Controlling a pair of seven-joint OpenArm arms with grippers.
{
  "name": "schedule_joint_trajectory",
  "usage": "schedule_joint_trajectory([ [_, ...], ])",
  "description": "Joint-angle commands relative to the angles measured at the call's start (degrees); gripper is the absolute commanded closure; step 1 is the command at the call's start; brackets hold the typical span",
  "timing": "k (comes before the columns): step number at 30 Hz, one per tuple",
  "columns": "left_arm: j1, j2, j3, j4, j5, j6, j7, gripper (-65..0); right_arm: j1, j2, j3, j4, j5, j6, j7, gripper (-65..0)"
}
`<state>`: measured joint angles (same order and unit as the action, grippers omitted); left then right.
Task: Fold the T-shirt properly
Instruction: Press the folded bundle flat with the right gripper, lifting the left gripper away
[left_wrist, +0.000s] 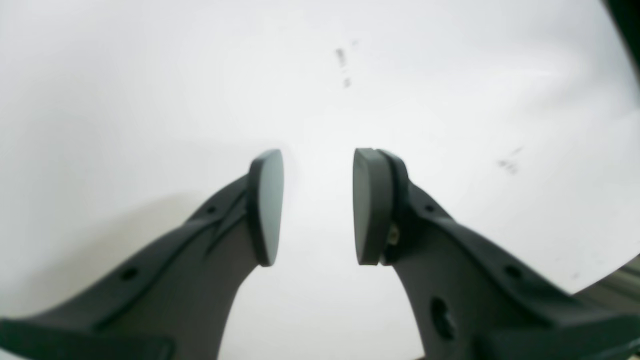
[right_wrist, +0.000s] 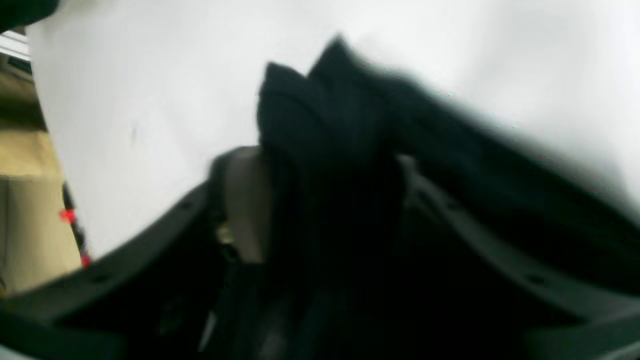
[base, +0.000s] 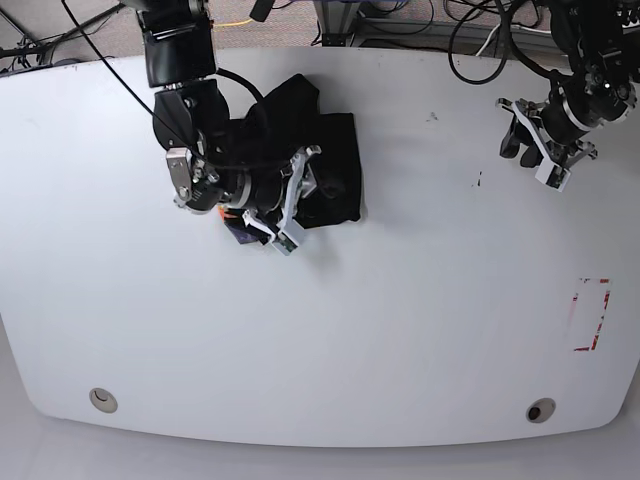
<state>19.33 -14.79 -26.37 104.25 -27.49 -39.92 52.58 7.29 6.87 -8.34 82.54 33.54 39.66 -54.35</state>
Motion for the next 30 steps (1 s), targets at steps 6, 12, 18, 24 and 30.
schedule_joint_trajectory([
  [6, 1.9, 0.2, 0.3, 1.0, -1.0, -0.1, -1.2, -21.7, 7.7, -0.1, -1.9, -4.5, 0.9, 0.3, 4.8, -27.6],
  [12, 2.0, 0.8, 2.9, 1.0, -0.9, -0.1, -1.2, -21.7, 7.5, 0.0, -1.9, 2.6, 0.8, 0.3, 0.9, -26.8],
  [18, 2.0, 0.9, 4.5, 1.0, -0.9, -0.1, -1.2, -21.7, 5.1, 0.0, -1.9, 7.0, 0.8, 0.3, -0.1, -27.7],
  [24, 2.0, 0.9, 4.9, 0.9, -0.9, -0.1, -1.2, -21.7, 3.7, -0.5, -2.3, 6.4, 0.4, 0.3, 0.4, -33.5],
  [30, 2.0, 0.9, 4.9, 0.9, -0.9, -0.1, -1.2, -21.7, 3.8, -1.1, -2.3, 3.5, 0.4, 0.3, 3.3, -34.4],
])
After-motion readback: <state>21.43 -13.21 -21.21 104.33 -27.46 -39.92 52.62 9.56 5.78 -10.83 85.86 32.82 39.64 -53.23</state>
